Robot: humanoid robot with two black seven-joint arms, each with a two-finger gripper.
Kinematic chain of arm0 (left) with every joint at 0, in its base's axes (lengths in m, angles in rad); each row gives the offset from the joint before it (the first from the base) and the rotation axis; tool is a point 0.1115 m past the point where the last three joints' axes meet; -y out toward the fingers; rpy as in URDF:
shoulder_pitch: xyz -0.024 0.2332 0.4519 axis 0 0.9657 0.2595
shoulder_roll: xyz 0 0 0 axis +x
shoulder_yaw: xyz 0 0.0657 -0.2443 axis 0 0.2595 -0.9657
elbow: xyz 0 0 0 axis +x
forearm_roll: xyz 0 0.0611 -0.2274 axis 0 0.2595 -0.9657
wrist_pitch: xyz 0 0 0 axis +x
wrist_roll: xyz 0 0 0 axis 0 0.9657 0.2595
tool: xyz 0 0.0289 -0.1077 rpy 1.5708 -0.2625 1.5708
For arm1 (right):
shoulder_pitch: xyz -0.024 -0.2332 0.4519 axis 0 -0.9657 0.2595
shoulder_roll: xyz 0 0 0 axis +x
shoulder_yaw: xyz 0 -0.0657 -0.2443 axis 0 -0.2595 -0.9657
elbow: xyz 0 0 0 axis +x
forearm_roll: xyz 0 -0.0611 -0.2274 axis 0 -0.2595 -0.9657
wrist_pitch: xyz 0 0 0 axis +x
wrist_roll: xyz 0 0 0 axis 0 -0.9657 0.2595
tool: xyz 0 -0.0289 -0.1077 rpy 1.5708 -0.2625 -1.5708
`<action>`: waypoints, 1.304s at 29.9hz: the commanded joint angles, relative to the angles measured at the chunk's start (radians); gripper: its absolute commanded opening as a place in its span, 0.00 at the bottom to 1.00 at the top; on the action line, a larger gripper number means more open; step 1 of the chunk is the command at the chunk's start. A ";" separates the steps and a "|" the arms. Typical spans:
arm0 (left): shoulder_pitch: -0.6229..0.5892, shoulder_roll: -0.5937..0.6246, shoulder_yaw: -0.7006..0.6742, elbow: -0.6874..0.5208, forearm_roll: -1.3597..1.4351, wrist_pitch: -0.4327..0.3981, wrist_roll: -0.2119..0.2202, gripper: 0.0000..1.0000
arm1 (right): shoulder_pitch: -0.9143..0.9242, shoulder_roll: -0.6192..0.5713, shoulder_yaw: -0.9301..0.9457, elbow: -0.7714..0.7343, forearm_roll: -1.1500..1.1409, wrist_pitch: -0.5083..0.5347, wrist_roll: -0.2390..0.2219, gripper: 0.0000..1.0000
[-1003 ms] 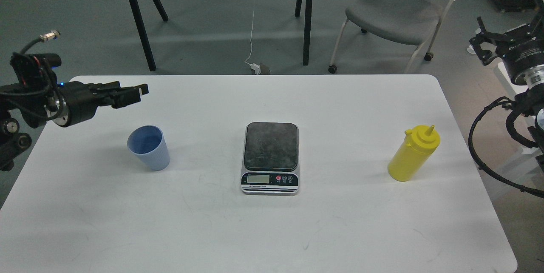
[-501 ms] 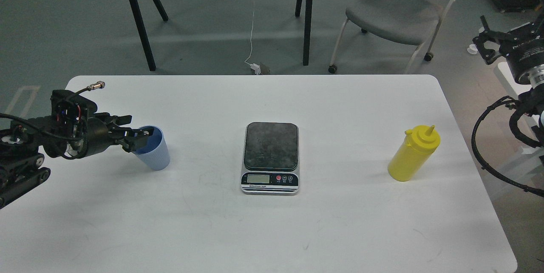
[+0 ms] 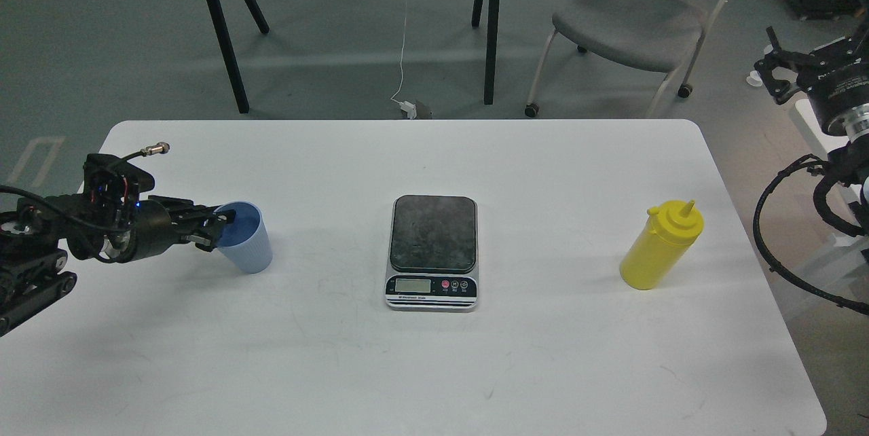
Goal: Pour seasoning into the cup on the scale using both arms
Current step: 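Close the left gripper around the light-blue cup, then carry the cup with the left gripper and set it on the scale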
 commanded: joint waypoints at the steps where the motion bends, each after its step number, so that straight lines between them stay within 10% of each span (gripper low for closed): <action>1: -0.010 0.000 -0.006 -0.015 -0.006 -0.002 -0.004 0.04 | 0.000 0.000 0.001 0.000 0.000 0.000 0.000 1.00; 11: -0.261 0.029 -0.011 -0.210 -0.019 -0.181 -0.014 0.02 | -0.022 -0.028 0.003 0.000 0.000 0.000 0.000 1.00; 17: -0.378 -0.163 -0.004 -0.258 -0.014 -0.309 0.034 0.02 | -0.037 -0.046 0.006 0.002 0.000 0.000 0.000 1.00; 24: -0.375 -0.371 0.000 -0.157 -0.011 -0.349 0.109 0.03 | -0.048 -0.069 0.007 0.000 0.000 0.000 0.000 1.00; 39: -0.376 -0.497 0.081 -0.002 -0.011 -0.346 0.114 0.08 | -0.054 -0.077 0.007 0.003 0.000 0.000 0.000 1.00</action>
